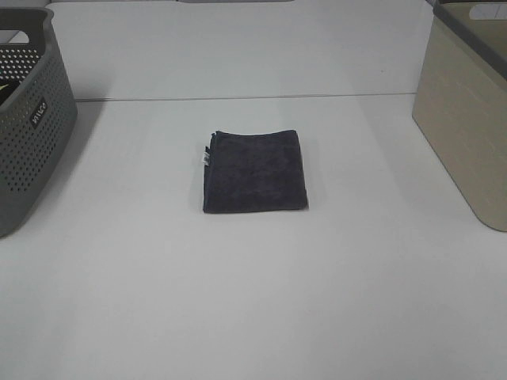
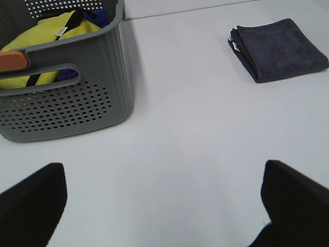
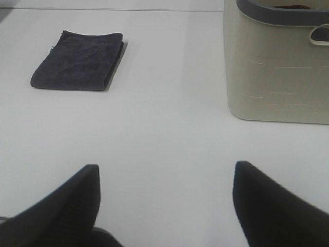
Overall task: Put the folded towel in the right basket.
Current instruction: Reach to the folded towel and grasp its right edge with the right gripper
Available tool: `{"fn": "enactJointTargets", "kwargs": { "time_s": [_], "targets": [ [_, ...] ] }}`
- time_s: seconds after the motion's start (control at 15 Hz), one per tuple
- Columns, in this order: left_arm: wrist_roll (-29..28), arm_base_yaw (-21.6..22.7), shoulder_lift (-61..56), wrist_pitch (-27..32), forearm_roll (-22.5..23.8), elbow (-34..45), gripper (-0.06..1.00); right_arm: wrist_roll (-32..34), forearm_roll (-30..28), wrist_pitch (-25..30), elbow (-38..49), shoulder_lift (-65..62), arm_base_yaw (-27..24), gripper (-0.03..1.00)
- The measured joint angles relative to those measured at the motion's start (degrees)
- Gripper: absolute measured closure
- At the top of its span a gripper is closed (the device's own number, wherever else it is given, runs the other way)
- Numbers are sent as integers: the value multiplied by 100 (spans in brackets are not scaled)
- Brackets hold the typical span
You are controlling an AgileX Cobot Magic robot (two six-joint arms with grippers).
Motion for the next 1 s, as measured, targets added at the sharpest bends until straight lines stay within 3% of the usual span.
{"fn": "enactJointTargets", "kwargs": {
  "time_s": [1.0],
  "targets": [
    [0, 0, 0, 0, 0, 0, -3, 17, -17, -6, 0, 52, 0, 28]
  ]
}}
